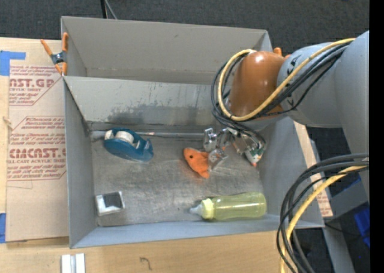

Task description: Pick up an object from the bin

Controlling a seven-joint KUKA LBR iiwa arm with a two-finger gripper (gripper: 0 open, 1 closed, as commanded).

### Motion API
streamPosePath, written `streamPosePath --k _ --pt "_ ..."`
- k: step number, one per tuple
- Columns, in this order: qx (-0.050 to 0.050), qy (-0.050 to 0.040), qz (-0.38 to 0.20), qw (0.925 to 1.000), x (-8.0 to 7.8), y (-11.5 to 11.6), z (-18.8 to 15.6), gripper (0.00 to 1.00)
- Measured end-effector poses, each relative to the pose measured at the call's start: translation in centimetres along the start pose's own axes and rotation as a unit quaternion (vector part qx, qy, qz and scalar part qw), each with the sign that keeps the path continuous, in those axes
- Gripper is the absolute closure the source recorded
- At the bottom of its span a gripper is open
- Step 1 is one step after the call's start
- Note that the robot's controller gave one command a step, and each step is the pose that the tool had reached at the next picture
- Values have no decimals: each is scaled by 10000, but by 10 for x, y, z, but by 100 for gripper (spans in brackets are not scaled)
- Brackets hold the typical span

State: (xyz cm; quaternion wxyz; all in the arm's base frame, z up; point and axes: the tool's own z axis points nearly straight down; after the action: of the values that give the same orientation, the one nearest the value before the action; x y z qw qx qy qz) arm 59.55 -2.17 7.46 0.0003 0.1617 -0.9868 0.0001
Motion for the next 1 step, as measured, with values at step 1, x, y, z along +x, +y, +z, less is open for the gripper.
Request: streamPosePath --k 1 --pt "1 -5 6 10000 -1 0 -2 100"
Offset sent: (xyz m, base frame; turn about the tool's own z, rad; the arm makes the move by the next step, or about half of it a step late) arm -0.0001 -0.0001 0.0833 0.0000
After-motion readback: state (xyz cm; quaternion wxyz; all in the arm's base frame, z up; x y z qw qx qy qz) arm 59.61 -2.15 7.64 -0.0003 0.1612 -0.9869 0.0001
